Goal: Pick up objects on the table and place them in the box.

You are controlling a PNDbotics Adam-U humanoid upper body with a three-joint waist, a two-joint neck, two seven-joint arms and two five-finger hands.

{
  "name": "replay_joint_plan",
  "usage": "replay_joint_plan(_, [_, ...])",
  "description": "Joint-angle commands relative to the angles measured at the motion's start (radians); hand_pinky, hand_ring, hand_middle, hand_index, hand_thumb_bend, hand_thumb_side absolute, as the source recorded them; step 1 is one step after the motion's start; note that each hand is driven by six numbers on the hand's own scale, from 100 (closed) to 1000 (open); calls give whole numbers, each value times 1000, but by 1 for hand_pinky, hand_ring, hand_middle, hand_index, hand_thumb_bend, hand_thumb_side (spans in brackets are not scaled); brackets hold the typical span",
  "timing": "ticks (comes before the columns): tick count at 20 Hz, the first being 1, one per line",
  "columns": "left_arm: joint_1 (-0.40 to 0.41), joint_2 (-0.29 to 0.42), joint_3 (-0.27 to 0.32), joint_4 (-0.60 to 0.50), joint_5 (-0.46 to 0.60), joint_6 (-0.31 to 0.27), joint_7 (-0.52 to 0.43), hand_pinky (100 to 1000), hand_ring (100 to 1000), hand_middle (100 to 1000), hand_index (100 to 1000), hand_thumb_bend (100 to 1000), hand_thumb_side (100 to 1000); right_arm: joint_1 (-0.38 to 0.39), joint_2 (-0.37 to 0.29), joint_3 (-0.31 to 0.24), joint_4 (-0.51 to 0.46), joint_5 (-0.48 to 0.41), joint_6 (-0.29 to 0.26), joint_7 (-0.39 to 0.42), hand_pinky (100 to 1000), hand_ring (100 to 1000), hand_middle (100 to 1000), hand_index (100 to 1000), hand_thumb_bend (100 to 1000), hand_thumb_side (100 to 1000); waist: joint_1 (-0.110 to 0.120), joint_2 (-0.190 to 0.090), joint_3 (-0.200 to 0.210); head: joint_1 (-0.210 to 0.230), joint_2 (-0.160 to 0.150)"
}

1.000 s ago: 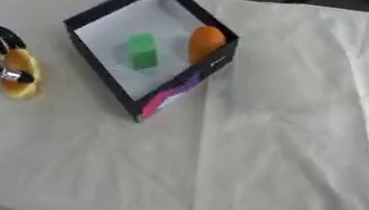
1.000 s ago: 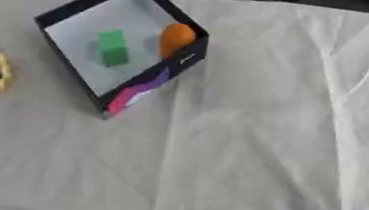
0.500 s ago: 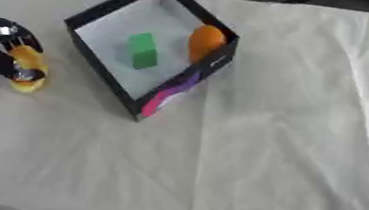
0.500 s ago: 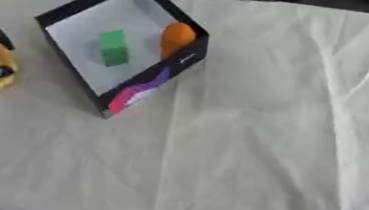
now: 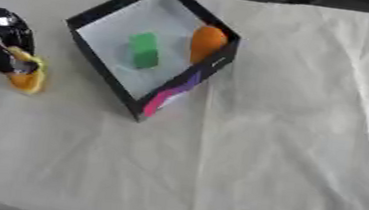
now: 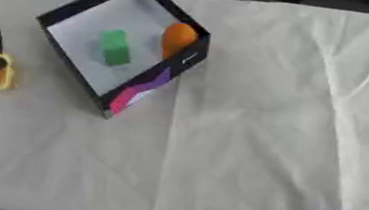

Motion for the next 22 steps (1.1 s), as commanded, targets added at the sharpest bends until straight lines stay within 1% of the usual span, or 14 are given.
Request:
replay_joint_plan(1, [-10, 53, 23, -55, 26, 4, 22, 679, 538, 388, 384, 253, 100, -8, -22, -10, -1, 3, -3, 8, 1000, 712, 659, 825, 100, 556, 15, -27, 2, 5, -2])
replay_joint_plan(3, [-7, 63, 28, -84, 36, 2, 23, 674, 527, 374, 346, 245, 100, -7, -22, -10, 0, 2, -4, 12, 1000, 714, 660, 826, 100, 555, 14, -27, 1, 6, -2])
replay_joint_plan(5, [-7, 74, 38, -117, 45, 1, 24, 674, 526, 371, 340, 228, 100, -5, -24, -12, 1, 2, -5, 12, 1000, 714, 661, 827, 100, 555, 14, -28, 1, 5, -2])
replay_joint_plan(8, [-13, 95, 54, -175, 63, -2, 28, 674, 527, 372, 343, 230, 100, -5, -26, -15, 0, -2, -7, 12, 1000, 714, 661, 827, 100, 553, 15, -29, 2, 2, -2])
replay_joint_plan(10, [-32, 106, 66, -221, 72, -8, 34, 674, 527, 371, 342, 230, 100, -7, -27, -14, 0, -6, -8, 14, 1000, 714, 662, 827, 100, 553, 17, -31, 2, -1, -2])
replay_joint_plan(13, [-77, 111, 78, -281, 77, -17, 46, 675, 526, 374, 350, 257, 100, -9, -30, -12, 1, -10, -8, 17, 1000, 714, 662, 827, 100, 552, 19, -34, 4, -4, -2])
replay_joint_plan(17, [-164, 84, 75, -306, 63, -35, 58, 673, 527, 375, 353, 292, 100, -10, -34, -12, 1, -15, -8, 17, 1000, 714, 662, 827, 100, 552, 22, -36, 5, -7, -2])
replay_joint_plan(20, [-233, 41, 67, -293, 41, -56, 70, 673, 527, 376, 354, 304, 100, -10, -35, -12, 1, -17, -7, 18, 1000, 715, 662, 827, 100, 548, 23, -37, 5, -9, -2])
replay_joint_plan(22, [-277, 4, 62, -279, 21, -75, 78, 672, 528, 383, 356, 327, 100, -10, -35, -12, 2, -18, -7, 19, 1000, 715, 662, 827, 100, 547, 23, -37, 4, -12, -2])
